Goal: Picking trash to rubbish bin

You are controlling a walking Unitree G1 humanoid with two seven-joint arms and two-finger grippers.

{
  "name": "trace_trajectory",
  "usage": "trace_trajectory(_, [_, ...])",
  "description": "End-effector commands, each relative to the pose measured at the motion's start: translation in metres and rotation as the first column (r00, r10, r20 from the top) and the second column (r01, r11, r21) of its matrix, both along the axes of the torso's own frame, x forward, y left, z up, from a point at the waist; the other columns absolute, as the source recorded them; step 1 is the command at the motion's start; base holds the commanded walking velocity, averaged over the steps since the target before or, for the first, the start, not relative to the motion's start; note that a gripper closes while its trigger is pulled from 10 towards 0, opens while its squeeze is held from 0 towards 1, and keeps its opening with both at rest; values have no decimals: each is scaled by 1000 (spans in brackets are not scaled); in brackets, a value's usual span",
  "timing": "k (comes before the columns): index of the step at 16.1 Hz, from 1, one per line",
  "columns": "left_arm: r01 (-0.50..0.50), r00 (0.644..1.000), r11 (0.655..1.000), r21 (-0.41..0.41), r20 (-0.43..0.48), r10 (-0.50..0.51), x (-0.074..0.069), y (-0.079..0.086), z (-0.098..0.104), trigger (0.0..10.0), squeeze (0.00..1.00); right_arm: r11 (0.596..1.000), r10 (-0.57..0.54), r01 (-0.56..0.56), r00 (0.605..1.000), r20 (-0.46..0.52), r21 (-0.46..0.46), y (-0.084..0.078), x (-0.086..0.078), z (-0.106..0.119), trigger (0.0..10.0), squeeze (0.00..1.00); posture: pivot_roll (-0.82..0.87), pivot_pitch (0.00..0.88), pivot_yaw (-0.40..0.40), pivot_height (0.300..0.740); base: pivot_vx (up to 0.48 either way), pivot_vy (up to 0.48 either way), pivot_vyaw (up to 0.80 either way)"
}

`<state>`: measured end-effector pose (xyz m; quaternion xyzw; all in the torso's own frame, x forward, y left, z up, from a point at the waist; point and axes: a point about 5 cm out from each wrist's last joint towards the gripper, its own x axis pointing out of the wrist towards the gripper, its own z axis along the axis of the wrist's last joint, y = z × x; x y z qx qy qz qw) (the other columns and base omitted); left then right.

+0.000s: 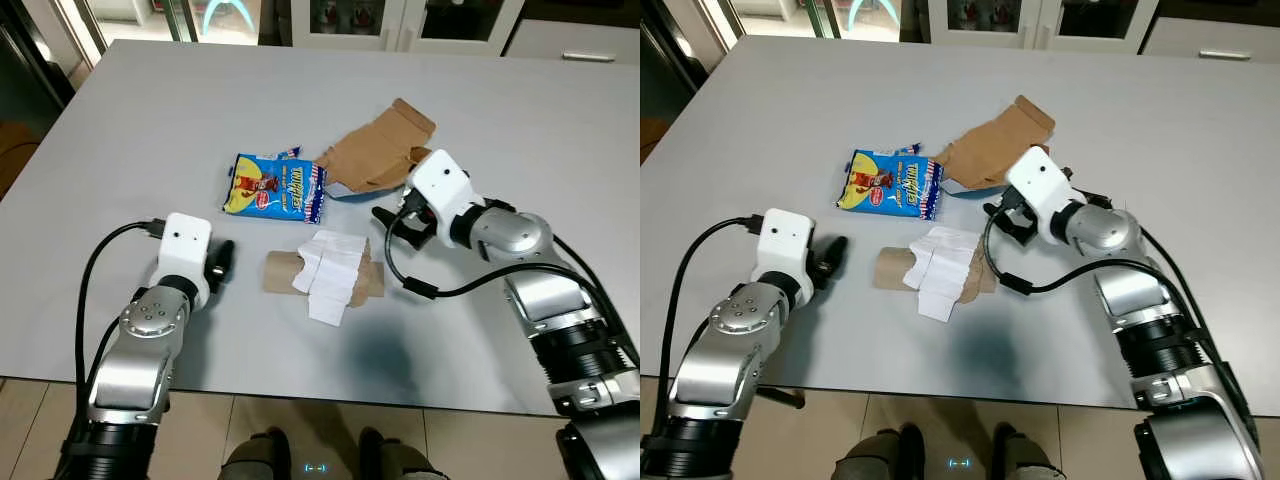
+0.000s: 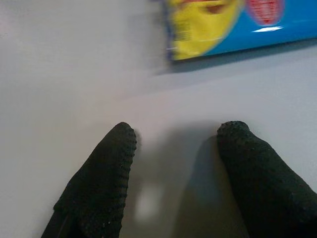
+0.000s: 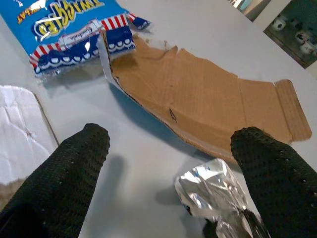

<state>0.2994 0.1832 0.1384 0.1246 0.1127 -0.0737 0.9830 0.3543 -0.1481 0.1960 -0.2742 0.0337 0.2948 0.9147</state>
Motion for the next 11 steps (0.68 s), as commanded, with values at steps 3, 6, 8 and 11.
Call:
trace_trajectory(3, [134, 991, 991, 11, -17, -134, -1, 0, 4, 10000, 0, 1000, 13, -13, 1000, -6, -18, 2, -2, 1, 10000, 0, -81, 240, 20, 740, 0, 0, 0])
trace_trajectory(6, [266, 964, 964, 22, -22, -266, -6, 6, 12, 10000, 0, 996, 20, -24, 999, -41, -91, -8, -1, 2, 10000, 0, -75, 233, 21, 740, 0, 0, 0])
trace_trajectory(8, [310, 950, 951, 13, -25, -310, -8, 5, 12, 10000, 0, 991, 37, -47, 996, -84, -126, -13, -3, -1, 10000, 0, -77, 229, 20, 740, 0, 0, 0])
trace_trajectory(11, [356, 934, 934, -13, -11, -356, -10, 0, 12, 10000, 0, 980, 85, -110, 985, -150, -165, -18, -10, -7, 10000, 0, -78, 227, 19, 740, 0, 0, 0])
